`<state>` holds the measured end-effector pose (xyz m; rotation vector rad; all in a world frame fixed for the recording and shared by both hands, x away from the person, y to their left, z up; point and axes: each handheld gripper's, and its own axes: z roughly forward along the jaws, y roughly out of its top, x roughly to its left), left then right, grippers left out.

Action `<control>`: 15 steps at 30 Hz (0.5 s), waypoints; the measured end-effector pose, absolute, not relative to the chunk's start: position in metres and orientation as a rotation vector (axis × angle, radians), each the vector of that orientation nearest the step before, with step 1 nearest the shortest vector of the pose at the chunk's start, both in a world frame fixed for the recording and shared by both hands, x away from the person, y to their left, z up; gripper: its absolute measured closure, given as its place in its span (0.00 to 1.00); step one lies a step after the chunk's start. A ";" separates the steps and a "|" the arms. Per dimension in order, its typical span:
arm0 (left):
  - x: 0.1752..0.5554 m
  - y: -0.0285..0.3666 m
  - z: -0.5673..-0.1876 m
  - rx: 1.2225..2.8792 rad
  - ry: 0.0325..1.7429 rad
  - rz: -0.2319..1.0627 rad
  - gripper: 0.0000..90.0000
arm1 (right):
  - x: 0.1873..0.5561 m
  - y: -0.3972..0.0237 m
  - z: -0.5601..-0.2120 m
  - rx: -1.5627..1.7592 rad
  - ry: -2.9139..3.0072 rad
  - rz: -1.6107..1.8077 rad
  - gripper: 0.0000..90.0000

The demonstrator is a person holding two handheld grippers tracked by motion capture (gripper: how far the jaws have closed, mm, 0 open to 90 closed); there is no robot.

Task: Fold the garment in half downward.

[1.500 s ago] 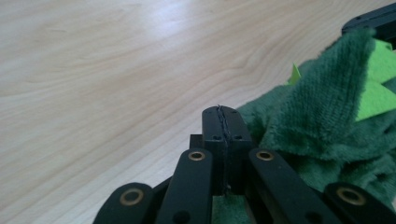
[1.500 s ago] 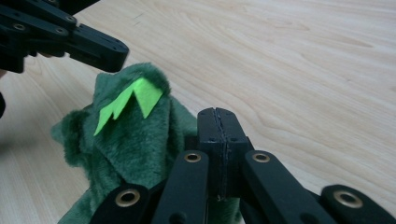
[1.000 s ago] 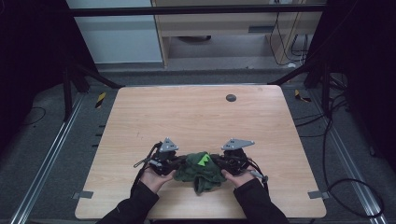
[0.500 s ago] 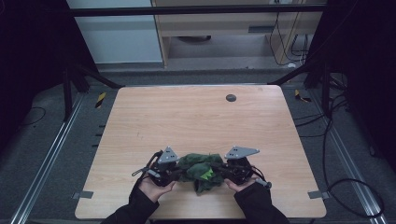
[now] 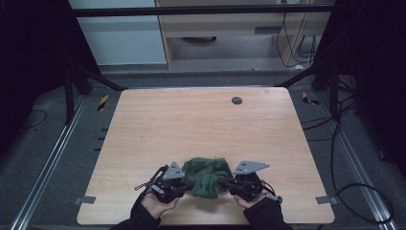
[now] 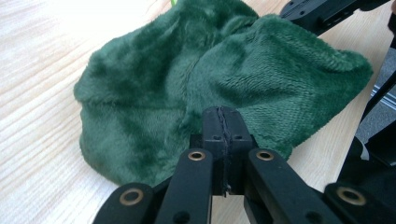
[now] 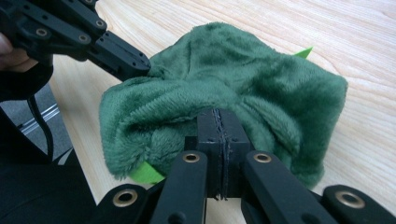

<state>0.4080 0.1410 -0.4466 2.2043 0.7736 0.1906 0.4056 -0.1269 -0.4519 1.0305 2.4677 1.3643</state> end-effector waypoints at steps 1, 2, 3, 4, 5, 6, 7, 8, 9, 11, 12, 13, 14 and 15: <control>0.408 0.142 -0.446 2.204 0.779 0.200 1.00 | 0.406 -0.127 -0.452 1.030 2.468 1.364 0.99; 0.408 0.144 -0.446 2.198 0.796 0.209 1.00 | 0.405 -0.128 -0.451 1.032 2.465 1.362 0.99; 0.410 0.146 -0.444 2.189 0.815 0.226 1.00 | 0.405 -0.131 -0.448 1.033 2.444 1.378 1.00; 0.410 0.146 -0.444 2.189 0.815 0.226 1.00 | 0.405 -0.132 -0.447 1.036 2.431 1.385 1.00; 0.414 0.149 -0.443 2.180 0.838 0.255 1.00 | 0.407 -0.134 -0.444 1.037 2.407 1.395 1.00; 0.418 0.150 -0.444 2.171 0.856 0.258 1.00 | 0.409 -0.135 -0.443 1.042 2.393 1.401 1.00; 0.420 0.150 -0.444 2.164 0.868 0.259 1.00 | 0.412 -0.135 -0.441 1.049 2.376 1.413 1.00; 0.423 0.150 -0.446 2.160 0.877 0.256 1.00 | 0.415 -0.135 -0.441 1.055 2.368 1.415 1.00; 0.426 0.149 -0.447 2.157 0.886 0.257 1.00 | 0.420 -0.134 -0.441 1.062 2.360 1.411 1.00; 0.430 0.149 -0.450 2.152 0.900 0.258 1.00 | 0.428 -0.130 -0.443 1.081 2.365 1.407 1.00; 0.432 0.150 -0.450 2.141 0.907 0.242 1.00 | 0.431 -0.127 -0.444 1.079 2.367 1.402 1.00; 0.432 0.150 -0.450 2.141 0.907 0.242 1.00 | 0.433 -0.124 -0.446 1.082 2.376 1.399 1.00; 0.433 0.151 -0.448 2.125 0.907 0.231 1.00 | 0.435 -0.121 -0.447 1.076 2.390 1.390 1.00; 0.432 0.151 -0.446 2.118 0.904 0.238 1.00 | 0.435 -0.119 -0.448 1.074 2.401 1.386 1.00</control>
